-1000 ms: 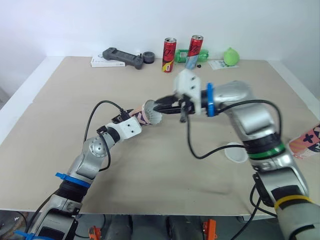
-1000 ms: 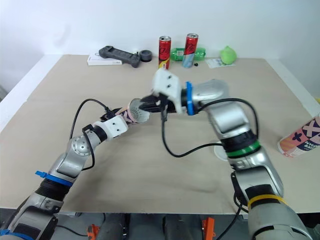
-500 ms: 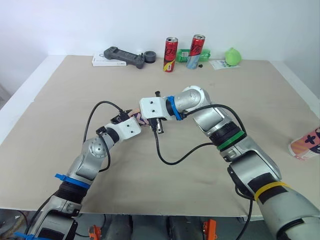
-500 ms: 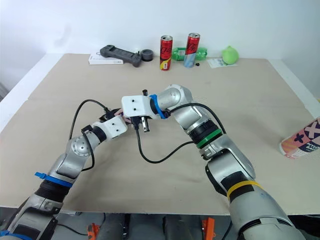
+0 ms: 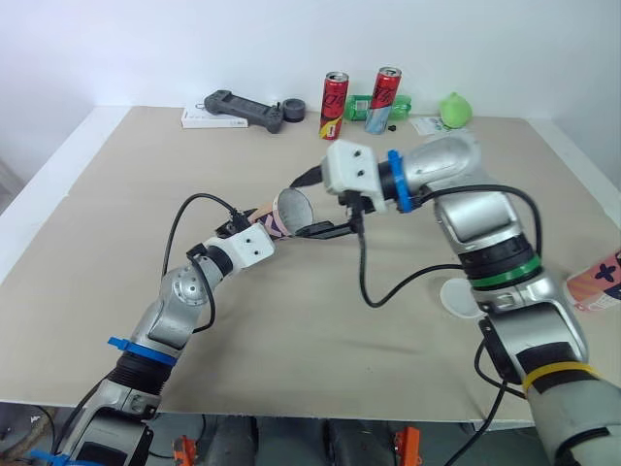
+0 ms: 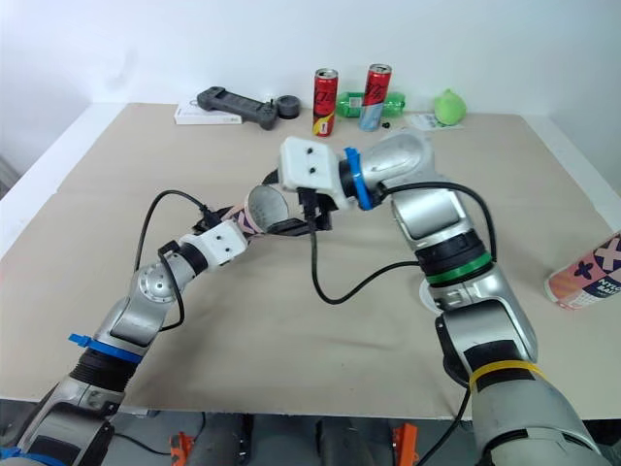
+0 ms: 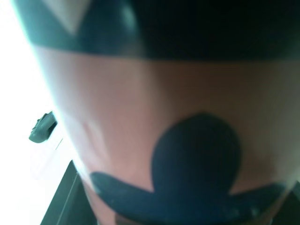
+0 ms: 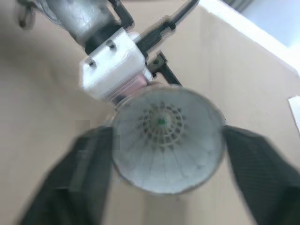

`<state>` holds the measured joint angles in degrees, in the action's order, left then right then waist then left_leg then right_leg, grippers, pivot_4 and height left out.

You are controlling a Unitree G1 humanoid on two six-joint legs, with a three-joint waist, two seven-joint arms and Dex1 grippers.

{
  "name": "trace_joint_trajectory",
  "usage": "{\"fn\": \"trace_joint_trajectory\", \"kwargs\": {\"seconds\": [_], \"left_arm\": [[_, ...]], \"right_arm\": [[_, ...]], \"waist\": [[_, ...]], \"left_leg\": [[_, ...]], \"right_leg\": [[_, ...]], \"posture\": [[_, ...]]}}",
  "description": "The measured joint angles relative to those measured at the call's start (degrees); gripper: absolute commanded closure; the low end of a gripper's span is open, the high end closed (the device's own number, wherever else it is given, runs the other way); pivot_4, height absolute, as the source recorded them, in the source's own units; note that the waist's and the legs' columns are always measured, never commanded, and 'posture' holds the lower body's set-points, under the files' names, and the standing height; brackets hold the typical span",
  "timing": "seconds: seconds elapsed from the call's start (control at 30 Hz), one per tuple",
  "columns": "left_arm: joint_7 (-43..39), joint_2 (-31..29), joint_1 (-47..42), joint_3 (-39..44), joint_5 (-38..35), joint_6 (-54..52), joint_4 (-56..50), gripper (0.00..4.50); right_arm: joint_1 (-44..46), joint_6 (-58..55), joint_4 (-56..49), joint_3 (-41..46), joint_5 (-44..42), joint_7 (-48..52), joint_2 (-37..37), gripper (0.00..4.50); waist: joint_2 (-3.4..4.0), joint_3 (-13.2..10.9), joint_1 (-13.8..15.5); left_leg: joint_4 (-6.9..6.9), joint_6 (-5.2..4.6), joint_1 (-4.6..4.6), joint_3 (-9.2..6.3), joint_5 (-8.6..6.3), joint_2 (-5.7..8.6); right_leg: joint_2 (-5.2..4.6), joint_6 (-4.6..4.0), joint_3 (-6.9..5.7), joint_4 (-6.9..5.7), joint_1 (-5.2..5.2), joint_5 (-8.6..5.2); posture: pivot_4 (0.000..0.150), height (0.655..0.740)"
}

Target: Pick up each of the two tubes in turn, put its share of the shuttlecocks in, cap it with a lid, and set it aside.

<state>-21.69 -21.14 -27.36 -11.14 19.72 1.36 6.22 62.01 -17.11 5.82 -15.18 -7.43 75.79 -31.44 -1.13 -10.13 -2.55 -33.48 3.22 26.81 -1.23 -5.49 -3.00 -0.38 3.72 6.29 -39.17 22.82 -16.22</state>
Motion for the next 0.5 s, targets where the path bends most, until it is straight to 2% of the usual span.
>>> {"fn": "trace_joint_trajectory", "kwargs": {"seconds": [0.07, 0.17, 0.23, 0.27, 0.37, 0.5], "left_arm": [[-0.1, 0.9, -0.5, 0.2, -1.5, -0.2, 0.0, 2.05], [-0.5, 4.1, -1.1, 3.1, -7.5, -1.9, -0.4, 2.05], [-2.9, 8.1, -1.3, 6.4, -16.6, -4.0, -2.8, 2.05], [-3.3, 8.6, -1.3, 6.7, -17.8, -4.1, -3.4, 2.05], [-8.0, 13.1, -0.6, 7.4, -28.8, -7.7, -8.1, 2.05], [-11.7, 14.3, 4.3, 6.5, -34.0, -10.9, -8.9, 2.05]], "right_arm": [[-1.1, -3.5, -2.1, 3.0, -3.1, 0.3, -2.2, 0.03], [-5.8, -7.6, -2.1, 7.0, -5.3, 0.4, -8.9, 0.03], [-11.8, -9.4, 0.6, 9.5, -5.4, 0.4, -15.4, 0.03], [-12.4, -9.6, 1.3, 9.6, -5.3, 0.3, -15.9, 0.03], [-18.4, -9.5, 6.7, 11.5, -3.8, -2.0, -20.7, 0.03], [-24.3, -9.9, 13.6, 12.5, -1.5, -6.3, -22.3, 0.03]], "waist": [[-0.01, 0.0, 0.1], [-0.04, 0.0, 0.5], [-0.05, 0.0, 0.8], [-0.05, 0.0, 0.8], [-0.03, 0.0, 0.8], [0.05, 0.0, 0.1]], "left_leg": [[0.00, 0.00, 0.00, -0.01, 0.00, 0.01], [-0.05, 0.00, 0.00, 0.00, 0.00, 0.09], [-0.05, 0.00, 0.03, 0.03, 0.00, 0.13], [-0.05, 0.00, 0.02, 0.06, 0.00, 0.14], [-0.05, -0.01, 0.01, 0.04, 0.00, 0.14], [-0.04, -0.02, -0.13, 0.05, -0.01, 0.15]], "right_leg": [[-0.01, 0.00, 0.00, 0.00, -0.02, -0.01], [-0.10, 0.02, 0.00, 0.03, -0.07, 0.00], [-0.16, 0.05, 0.01, 0.05, -0.07, 0.00], [-0.17, 0.06, 0.02, 0.05, -0.05, -0.01], [-0.15, 0.11, 0.04, 0.06, -0.08, -0.04], [-0.12, 0.12, 0.08, 0.04, -0.15, -0.05]], "posture": [[0.150, 0.7400], [0.150, 0.7400], [0.150, 0.7400], [0.150, 0.7400], [0.150, 0.7400], [0.150, 0.7400]]}}
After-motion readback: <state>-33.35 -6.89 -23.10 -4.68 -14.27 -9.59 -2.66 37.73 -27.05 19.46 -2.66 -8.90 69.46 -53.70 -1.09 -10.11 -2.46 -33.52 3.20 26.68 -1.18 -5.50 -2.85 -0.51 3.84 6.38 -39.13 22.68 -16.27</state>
